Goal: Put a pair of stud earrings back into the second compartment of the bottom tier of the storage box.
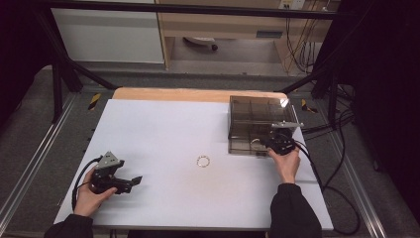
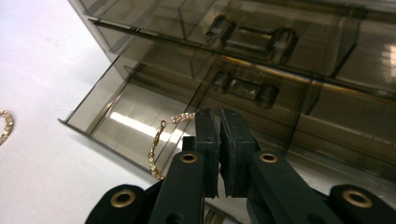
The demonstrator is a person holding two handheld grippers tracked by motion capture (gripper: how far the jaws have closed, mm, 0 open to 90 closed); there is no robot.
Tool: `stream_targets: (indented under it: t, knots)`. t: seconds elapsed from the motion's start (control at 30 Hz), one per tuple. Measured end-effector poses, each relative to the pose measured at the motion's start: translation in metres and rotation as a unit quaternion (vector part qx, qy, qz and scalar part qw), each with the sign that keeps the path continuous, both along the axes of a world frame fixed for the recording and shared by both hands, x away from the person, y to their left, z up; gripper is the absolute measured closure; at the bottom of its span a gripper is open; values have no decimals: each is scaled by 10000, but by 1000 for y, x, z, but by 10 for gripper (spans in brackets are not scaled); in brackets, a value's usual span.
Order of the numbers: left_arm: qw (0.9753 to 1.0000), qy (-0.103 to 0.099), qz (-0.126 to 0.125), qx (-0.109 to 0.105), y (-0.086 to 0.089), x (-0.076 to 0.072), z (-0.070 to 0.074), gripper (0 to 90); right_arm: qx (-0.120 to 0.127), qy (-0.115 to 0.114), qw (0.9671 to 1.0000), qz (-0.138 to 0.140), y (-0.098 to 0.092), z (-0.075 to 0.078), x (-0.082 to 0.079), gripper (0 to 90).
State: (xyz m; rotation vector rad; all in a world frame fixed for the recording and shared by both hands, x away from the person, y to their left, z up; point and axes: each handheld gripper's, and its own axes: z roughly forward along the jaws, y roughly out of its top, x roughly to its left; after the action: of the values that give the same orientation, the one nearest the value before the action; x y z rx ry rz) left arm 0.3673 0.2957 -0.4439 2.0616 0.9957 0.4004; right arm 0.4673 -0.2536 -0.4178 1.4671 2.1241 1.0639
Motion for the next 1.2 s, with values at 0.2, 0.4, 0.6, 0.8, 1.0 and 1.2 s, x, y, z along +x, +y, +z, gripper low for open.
stream_targets:
  t: [0.2, 0.4, 0.6, 0.8, 1.0, 1.2]
  knots:
    - [10000, -1, 0, -1, 0, 0, 0, 39, -31, 39, 10000, -66, -3, -2, 7, 869]
    - [10000, -2, 1, 5, 0, 0, 0, 39, -104, 155, 9998, -101, -3, -13, 9, 869]
    - [10000, -3, 1, 7, 0, 0, 0, 39, -210, 173, 9996, -48, -1, -14, 9, 859]
    - [10000, 1, 7, 9, 0, 0, 0, 39, -172, 55, 9998, 35, -1, -12, 5, 796]
    - [10000, 5, 16, 8, 0, 0, 0, 39, -164, -191, 9995, 185, -4, -4, -8, 685]
    - [10000, 10, -3, 48, 0, 0, -1, 39, -31, -349, 9989, 298, -6, 2, -23, 491]
